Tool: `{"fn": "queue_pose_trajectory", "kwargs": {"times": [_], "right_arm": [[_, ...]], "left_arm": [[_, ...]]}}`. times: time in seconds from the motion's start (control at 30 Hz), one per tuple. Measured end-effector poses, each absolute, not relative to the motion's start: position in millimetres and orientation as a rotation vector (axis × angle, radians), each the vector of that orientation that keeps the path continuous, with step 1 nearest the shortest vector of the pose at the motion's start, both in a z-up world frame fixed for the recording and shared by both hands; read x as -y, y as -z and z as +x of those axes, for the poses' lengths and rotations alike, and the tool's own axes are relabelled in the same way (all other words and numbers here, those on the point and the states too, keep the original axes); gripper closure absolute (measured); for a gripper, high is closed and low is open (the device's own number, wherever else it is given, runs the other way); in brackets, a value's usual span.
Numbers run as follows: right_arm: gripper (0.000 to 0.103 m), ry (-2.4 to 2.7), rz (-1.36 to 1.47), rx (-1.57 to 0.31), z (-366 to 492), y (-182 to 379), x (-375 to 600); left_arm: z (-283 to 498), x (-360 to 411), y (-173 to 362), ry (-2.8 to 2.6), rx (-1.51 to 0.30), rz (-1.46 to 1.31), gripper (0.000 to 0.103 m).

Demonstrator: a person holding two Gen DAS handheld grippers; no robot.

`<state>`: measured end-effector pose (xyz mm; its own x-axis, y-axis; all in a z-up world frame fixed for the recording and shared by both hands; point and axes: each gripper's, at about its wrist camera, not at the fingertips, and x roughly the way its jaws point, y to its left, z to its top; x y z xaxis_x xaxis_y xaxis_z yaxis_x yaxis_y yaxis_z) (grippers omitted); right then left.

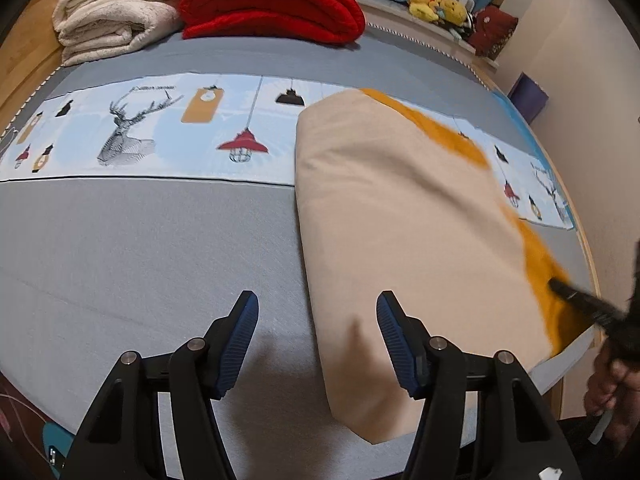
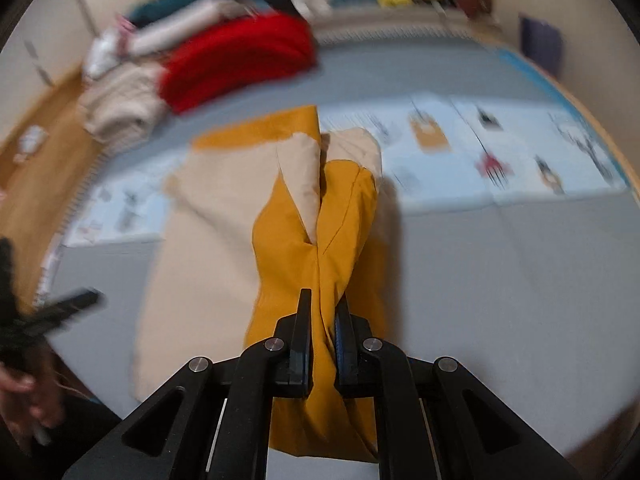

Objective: Fold large clothes

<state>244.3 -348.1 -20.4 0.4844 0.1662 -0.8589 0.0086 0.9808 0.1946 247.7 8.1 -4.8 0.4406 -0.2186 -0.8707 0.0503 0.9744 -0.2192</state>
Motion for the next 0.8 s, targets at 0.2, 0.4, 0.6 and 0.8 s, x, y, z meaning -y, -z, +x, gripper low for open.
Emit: {"fn": "queue_pose_trajectory", "kwargs": {"times": [0.2, 0.4, 0.6, 0.8], "right_arm": [[0.093, -0.018, 0.111, -1.290, 257.2, 79.1, 348.6], [0.092, -0.027, 0.102, -1.321, 267.0, 85.2, 353.3], [0.077, -0.055, 0.128, -1.330, 260.8, 90.2, 365.9], [0.067, -0.119, 0.228, -1.374, 252.2, 97.0, 378.2]], "left_arm": [[248.9, 17.6, 26.6, 0.214, -1.194, -0.144, 0.046], [249.2, 32.8, 67.0, 0.210, -1.347, -0.061, 0.043], [247.6, 23.7, 70.3, 0.192, -1.376, -0.111, 0.046], [249.7, 14.8, 58.7, 0.227, -1.353, -0.219, 0.046]]}}
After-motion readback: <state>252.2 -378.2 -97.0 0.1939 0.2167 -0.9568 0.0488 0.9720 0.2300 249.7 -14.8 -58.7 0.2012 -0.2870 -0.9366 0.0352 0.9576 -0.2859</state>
